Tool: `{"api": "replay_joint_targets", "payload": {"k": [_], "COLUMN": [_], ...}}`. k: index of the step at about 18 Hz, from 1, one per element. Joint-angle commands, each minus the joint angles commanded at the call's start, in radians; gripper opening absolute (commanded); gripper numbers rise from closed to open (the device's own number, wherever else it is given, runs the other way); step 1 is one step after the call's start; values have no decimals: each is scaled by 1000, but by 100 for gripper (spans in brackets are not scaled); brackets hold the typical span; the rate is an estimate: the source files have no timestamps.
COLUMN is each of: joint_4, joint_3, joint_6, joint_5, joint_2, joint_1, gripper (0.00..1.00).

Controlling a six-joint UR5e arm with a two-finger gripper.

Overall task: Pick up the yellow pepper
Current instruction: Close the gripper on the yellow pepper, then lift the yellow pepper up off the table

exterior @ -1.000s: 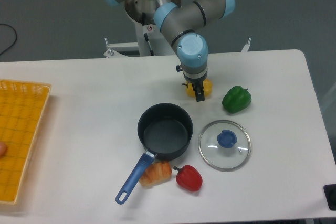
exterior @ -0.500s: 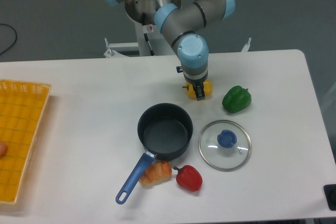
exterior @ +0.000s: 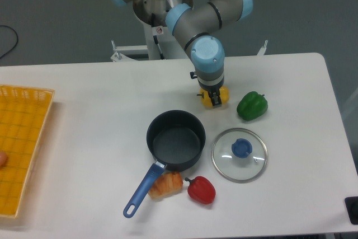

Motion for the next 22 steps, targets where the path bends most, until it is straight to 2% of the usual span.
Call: {"api": "replay_joint_targets", "payload": {"k": [4,8,10,14,22], "joint_4": [-43,-150,-184,-206,-206], "joint_3": [32,123,155,201,223], "joint_6": [-6,-48,-77,-126,-195], "joint_5": [-5,-47,-84,-132,-195], "joint_2": [9,11,18,21,28], "joint_1": [3,2,3,3,2], "gripper": [66,66,66,64,63]}}
